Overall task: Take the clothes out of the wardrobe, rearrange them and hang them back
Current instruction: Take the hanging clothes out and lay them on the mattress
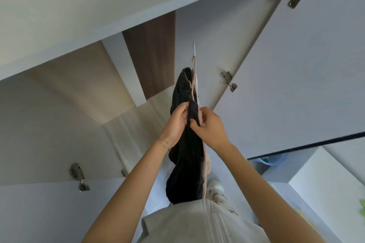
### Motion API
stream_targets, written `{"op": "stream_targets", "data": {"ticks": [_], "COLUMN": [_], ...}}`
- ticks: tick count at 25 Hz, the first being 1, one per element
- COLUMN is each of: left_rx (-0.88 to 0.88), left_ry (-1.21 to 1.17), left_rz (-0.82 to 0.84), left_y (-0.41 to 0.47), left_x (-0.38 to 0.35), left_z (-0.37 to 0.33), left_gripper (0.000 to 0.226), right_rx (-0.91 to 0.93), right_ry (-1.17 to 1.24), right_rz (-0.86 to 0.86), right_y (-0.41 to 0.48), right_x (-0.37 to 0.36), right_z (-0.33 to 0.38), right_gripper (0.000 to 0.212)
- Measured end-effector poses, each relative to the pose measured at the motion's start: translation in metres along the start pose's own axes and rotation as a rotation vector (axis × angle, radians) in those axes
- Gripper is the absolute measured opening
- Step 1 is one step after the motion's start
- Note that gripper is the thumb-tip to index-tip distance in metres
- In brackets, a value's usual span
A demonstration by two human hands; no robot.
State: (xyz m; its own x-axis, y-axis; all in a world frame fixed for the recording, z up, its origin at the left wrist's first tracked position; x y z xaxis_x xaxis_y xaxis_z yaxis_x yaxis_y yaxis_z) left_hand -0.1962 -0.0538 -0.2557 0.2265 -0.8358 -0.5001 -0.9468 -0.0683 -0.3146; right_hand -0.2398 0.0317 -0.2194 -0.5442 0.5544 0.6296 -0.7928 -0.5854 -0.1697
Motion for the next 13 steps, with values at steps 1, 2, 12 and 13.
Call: {"op": "stream_targets", "data": {"ticks": [1,2,12,13], "left_rx": [0.025,0.06,-0.118,-0.176], "left_ry": [0.022,0.044,0.598,0.627], "left_rz": [0.026,0.057,0.016,-0.059], "left_y": [0.002,0.003,0.017,0.016], "left_x": [-0.006,-0.014,-0.045,-0.041], "left_z": [0.004,0.01,0.023,0.017], "left_gripper": [0.042,0.04,0.026,0.022], "right_rx": [-0.019,-0.035,-0.168,-0.16], "right_ry": [0.011,0.028,0.184,0.187], "right_rz": [-0.009,-0.019,-0.189,-0.211], "right_y": [-0.002,-0.006,-0.08,-0.096], "right_x": [0.002,0.005,0.072,0.082], "right_z": [-0.007,-0.015,-0.091,-0.097], "right_gripper": [0.018,0.017,0.013,0.012]}}
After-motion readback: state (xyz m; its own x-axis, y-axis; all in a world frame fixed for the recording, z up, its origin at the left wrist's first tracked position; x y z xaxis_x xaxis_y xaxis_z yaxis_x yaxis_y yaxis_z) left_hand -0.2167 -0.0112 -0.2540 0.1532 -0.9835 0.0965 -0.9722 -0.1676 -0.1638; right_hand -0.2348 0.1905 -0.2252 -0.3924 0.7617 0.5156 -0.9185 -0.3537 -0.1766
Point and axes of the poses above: each hand's wrist, its own y-axis towards the middle knuckle, its own x-axis out of the back of the hand, z = x × y, the point moved 10 cm from there along y, towards the middle knuckle, and after that the axes turned 6 degrees about z, right-handed, at the moved point
